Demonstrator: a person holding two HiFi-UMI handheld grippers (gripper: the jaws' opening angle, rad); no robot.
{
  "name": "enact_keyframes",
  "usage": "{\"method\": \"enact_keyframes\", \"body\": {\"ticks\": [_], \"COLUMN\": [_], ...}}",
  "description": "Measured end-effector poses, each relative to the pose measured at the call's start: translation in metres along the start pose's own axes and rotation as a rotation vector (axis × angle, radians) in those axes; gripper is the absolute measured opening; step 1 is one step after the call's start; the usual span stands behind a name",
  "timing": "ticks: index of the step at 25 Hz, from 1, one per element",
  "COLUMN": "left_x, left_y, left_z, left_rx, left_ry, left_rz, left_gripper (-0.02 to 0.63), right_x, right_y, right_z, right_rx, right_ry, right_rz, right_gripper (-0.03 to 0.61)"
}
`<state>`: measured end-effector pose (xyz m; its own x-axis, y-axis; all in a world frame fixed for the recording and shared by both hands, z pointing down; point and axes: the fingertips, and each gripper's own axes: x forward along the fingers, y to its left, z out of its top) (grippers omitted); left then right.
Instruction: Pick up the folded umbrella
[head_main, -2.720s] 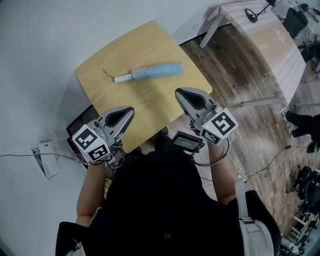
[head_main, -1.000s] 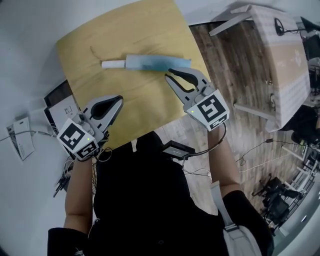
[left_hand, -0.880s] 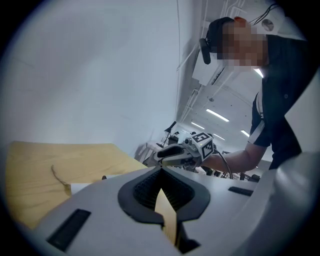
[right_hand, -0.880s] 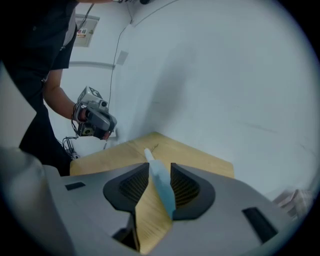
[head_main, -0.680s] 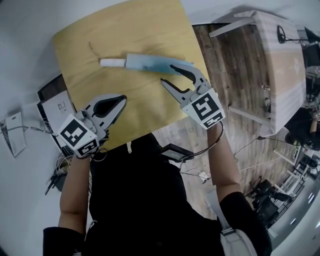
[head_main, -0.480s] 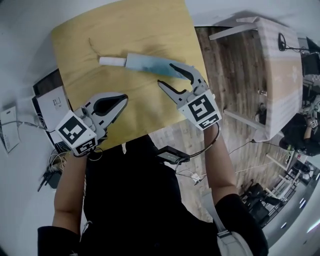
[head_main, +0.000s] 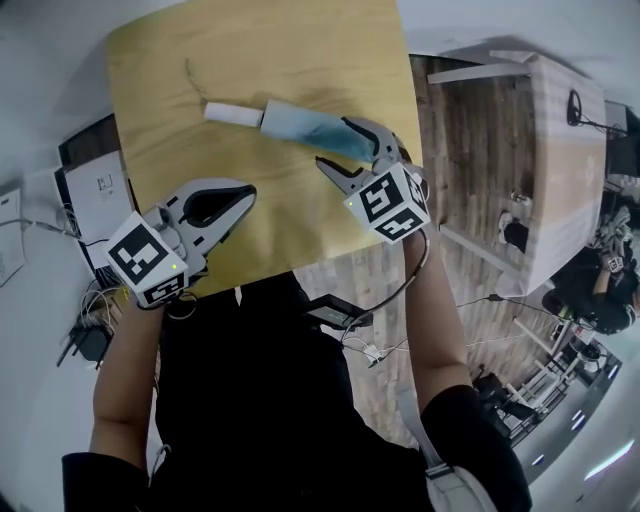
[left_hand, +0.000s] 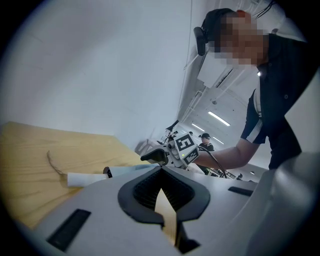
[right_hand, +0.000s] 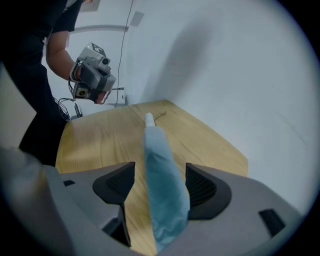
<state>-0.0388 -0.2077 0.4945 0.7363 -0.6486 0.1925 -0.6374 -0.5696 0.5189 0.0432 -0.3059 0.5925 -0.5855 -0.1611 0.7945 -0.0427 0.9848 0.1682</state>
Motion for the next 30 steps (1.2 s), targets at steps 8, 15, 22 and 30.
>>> {"method": "enact_keyframes", "body": {"ticks": [8, 15, 22, 30], "left_x": [-0.004, -0.008, -0.012, -0.012], "left_y": [0.01, 0.014, 0.017, 0.019], "left_z": [-0.003, -0.005, -0.011, -0.015], "left_rx": [-0.022, -0.036, -0.054, -0.068], "left_ry": [-0.01, -0.013, -0.009, -0.006], "left_rz": [0.016, 0.024, 0.034, 0.037], "left_gripper": [0.011, 0.011, 0.011, 0.011], "right_x": [0.024, 0.043, 0.056, 0.064], "right_y": [-0.004, 0.0, 0.002, 0.002], "right_z": [-0.013, -0.015, -0.018, -0.024], "right_rx": [-0.074, -0.111, -0.137, -0.148], "right_ry": [0.121, 0.17, 0.211, 0.251], "right_rz": [0.036, 0.079, 0.101, 0.133], "right_gripper": [0.304, 0.304, 0.304, 0.304]}}
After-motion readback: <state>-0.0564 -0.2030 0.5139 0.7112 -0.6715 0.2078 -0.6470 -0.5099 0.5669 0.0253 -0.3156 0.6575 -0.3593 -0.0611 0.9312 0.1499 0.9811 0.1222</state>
